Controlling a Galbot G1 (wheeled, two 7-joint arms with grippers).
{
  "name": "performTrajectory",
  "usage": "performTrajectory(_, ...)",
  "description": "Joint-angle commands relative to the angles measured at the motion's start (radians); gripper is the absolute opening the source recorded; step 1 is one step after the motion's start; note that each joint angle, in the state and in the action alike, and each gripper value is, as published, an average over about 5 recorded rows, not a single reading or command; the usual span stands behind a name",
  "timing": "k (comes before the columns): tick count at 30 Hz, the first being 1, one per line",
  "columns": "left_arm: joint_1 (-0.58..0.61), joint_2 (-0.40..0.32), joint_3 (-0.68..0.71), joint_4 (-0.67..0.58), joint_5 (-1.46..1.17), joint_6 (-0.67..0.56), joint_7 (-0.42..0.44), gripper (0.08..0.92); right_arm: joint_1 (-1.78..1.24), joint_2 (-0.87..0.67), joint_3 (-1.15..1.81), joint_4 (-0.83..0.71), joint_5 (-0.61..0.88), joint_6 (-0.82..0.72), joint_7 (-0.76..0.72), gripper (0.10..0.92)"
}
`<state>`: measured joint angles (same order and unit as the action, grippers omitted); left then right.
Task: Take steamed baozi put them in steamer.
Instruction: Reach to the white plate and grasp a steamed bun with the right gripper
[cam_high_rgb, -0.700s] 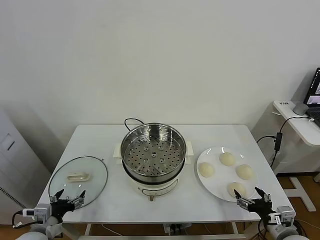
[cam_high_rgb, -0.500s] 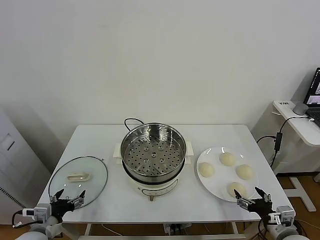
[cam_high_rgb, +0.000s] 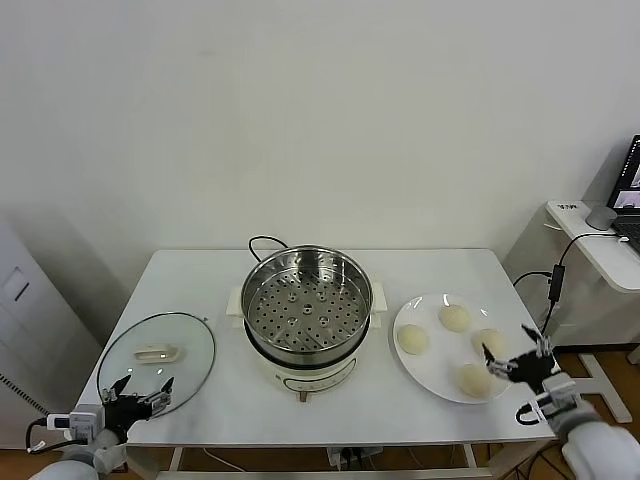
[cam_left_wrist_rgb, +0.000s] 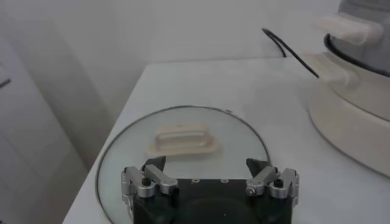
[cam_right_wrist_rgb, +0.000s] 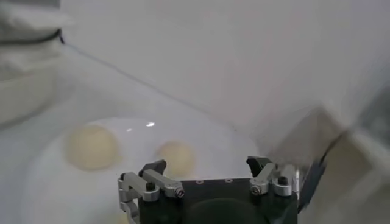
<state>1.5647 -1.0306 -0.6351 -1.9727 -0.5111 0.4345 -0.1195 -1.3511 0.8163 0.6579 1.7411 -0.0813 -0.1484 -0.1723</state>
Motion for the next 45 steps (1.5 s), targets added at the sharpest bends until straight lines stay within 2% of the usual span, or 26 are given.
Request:
performTrajectory(1, 0.000, -0.003, 0.001, -0.009, 0.002, 0.005, 0.000, 0.823, 0.171, -0.058, -0.038, -0.117, -0.344, 0.078, -0.136, 0.823)
performTrajectory(4, -0.002, -0.005, 0.002, -0.006, 0.007, 0.008, -0.001, 0.823, 0.247, -0.082, -0.078, -0.164, -0.367, 0.093, -0.285, 0.823)
performTrajectory(11, -0.005, -0.005, 0.002, -0.001, 0.016, 0.010, -0.001, 0.823, 0.471, -0.171, -0.264, -0.286, -0.372, 0.130, -0.516, 0.823)
performTrajectory(18, -0.009, -0.011, 0.005, -0.002, 0.028, 0.015, -0.002, 0.823, 0.760, -0.253, -0.534, -0.420, -0.270, 0.165, -0.750, 0.823)
performTrajectory(24, -0.012, -0.019, 0.006, 0.000, 0.044, 0.028, -0.006, 0.823, 1.011, -0.244, -0.792, -0.553, -0.202, 0.204, -0.913, 0.823)
performTrajectory(37, -0.032, -0.012, 0.006, 0.015, 0.038, 0.035, -0.005, 0.823, 1.310, -0.014, -1.079, -0.851, -0.207, 0.278, -1.060, 0.823)
performTrajectory(45, -0.035, -0.007, 0.005, 0.014, 0.026, 0.037, -0.005, 0.823, 1.367, 0.104, -1.116, -1.020, -0.303, 0.315, -1.085, 0.823)
